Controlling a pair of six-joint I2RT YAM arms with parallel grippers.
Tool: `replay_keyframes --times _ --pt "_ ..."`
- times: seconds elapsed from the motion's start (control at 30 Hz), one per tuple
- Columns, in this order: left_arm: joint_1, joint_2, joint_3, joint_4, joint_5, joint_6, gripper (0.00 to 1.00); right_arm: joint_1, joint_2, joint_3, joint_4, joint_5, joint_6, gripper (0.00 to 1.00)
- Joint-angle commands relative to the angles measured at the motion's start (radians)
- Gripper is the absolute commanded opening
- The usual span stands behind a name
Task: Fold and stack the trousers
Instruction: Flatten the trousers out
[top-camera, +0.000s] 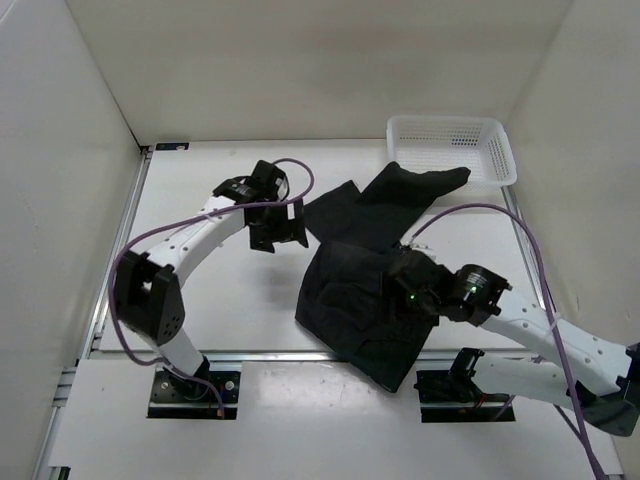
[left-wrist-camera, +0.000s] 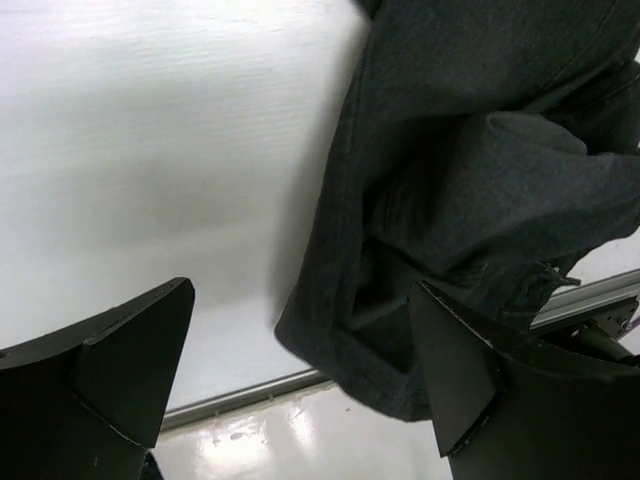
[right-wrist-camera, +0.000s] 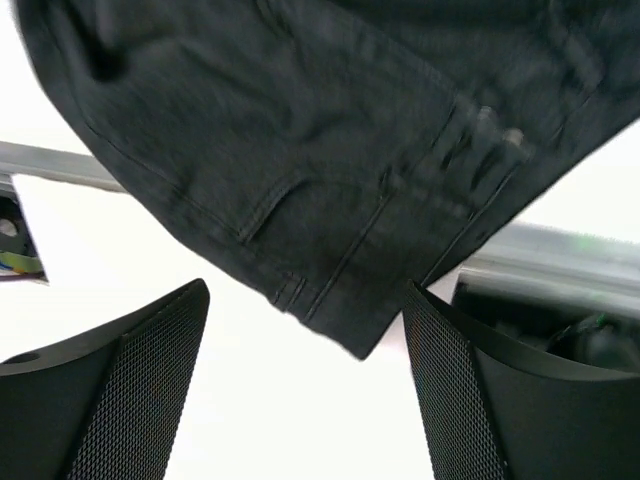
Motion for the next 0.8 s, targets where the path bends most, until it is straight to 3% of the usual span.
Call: replay_keyframes --times 0.0,0.1,0.27,0.37,0.5,0.63,0.67,0.77 --pt "-0.033 0.082 0.047 0.036 0.061 0.035 0.99 0.112 0.003 -0.017 -0.097 0.12 0.232 0.82" --pt "-0.055 0.157 0.104 0.036 0.061 0.035 0.99 0.151 -0.048 -0.094 -0.082 0.073 0.355 0.82" --pt "-0.065 0.305 0.24 0.036 0.093 0.055 0.98 0.181 -0.134 -0.214 0.018 -0.044 0.346 0.85" --pt "-0.065 0.413 0.331 0.036 0.107 0.055 0.9 0.181 -0.033 -0.201 0.077 -0.085 0.233 0.91" --pt "-0.065 0.519 0.417 0.014 0.16 0.064 0.81 0.321 0.168 -0.073 0.14 -0.058 0.162 0.94" --pt "-0.065 0.567 0.458 -0.024 0.141 0.073 0.58 0.482 0.406 0.055 0.091 0.058 0.165 0.94" --pt "-0.065 0.579 0.468 -0.024 0.141 0.073 0.44 0.482 0.476 0.055 0.082 0.069 0.176 0.9" --pt "-0.065 0.589 0.477 -0.033 0.141 0.082 0.21 0.51 0.567 0.064 0.082 0.085 0.203 0.82"
